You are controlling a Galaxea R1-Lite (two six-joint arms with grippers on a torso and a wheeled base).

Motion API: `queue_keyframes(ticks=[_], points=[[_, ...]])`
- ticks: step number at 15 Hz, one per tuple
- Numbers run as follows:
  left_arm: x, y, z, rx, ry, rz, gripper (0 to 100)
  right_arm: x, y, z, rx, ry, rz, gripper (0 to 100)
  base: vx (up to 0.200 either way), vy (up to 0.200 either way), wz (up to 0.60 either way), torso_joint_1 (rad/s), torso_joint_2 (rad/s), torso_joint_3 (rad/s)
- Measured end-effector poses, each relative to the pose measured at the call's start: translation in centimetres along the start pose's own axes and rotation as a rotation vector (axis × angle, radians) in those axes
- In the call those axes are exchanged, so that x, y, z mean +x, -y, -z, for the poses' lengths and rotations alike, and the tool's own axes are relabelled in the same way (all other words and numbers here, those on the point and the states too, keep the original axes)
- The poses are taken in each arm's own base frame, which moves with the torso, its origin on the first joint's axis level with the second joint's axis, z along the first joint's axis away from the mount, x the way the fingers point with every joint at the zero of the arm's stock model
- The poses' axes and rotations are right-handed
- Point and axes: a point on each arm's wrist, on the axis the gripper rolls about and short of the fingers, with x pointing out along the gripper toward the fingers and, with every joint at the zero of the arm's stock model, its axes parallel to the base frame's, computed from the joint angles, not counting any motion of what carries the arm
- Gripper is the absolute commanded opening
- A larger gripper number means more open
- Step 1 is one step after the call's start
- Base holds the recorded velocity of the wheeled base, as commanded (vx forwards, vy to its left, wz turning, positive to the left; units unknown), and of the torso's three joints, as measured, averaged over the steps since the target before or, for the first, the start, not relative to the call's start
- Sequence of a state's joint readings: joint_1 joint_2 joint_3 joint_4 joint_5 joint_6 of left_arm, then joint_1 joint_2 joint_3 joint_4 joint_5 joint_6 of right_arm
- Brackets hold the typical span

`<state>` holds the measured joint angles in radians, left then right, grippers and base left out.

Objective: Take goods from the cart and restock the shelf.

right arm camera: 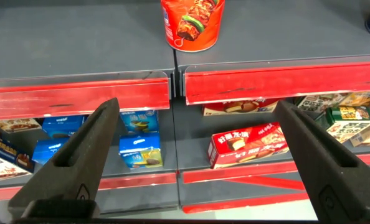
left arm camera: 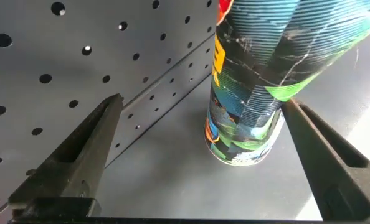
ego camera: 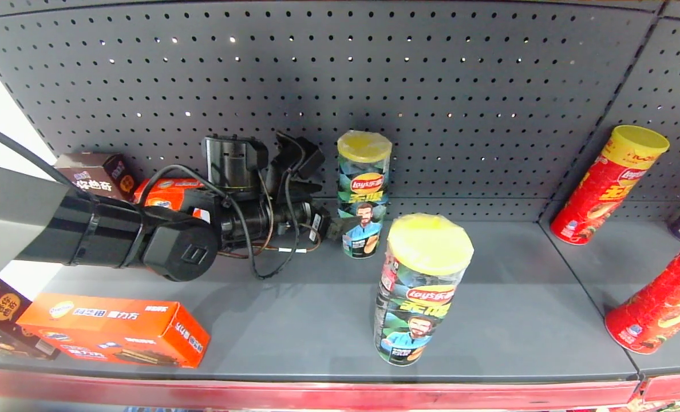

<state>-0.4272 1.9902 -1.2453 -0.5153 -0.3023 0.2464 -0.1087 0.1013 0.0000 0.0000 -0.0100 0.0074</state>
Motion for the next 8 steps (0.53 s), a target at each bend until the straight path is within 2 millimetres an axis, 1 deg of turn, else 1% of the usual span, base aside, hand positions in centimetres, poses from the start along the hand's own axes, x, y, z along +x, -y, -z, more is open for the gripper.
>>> queue_keyframes(ticks=[3,8], points=[[-0.36,0.01,0.00,-0.011,-0.038,-0.013,100,0.00,0.00,0.00,0.000,0.000,0.000,100,0.000,0.000,0.00,0.000,0.00,0.000],[-0.82,-0.65,-0.49,-0.008,-0.026,-0.056,100,0.00,0.00,0.00,0.000,0.000,0.000,100,0.000,0.000,0.00,0.000,0.00,0.000]])
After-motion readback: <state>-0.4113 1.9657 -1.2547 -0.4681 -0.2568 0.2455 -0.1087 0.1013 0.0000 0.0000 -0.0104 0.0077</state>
